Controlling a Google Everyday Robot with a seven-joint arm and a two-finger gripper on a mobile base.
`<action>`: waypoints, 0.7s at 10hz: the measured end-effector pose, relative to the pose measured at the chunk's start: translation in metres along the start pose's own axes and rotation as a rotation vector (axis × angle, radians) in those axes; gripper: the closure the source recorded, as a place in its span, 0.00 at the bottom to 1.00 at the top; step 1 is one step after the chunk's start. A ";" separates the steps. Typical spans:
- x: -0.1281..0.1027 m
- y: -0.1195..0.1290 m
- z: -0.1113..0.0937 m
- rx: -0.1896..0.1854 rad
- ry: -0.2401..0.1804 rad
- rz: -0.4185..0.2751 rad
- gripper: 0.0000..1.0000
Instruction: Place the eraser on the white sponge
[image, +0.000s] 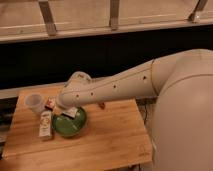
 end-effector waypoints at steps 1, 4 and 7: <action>0.004 -0.010 0.005 0.001 0.021 0.002 1.00; 0.010 -0.062 0.022 0.011 0.086 -0.016 1.00; -0.010 -0.097 0.053 0.002 0.100 -0.065 1.00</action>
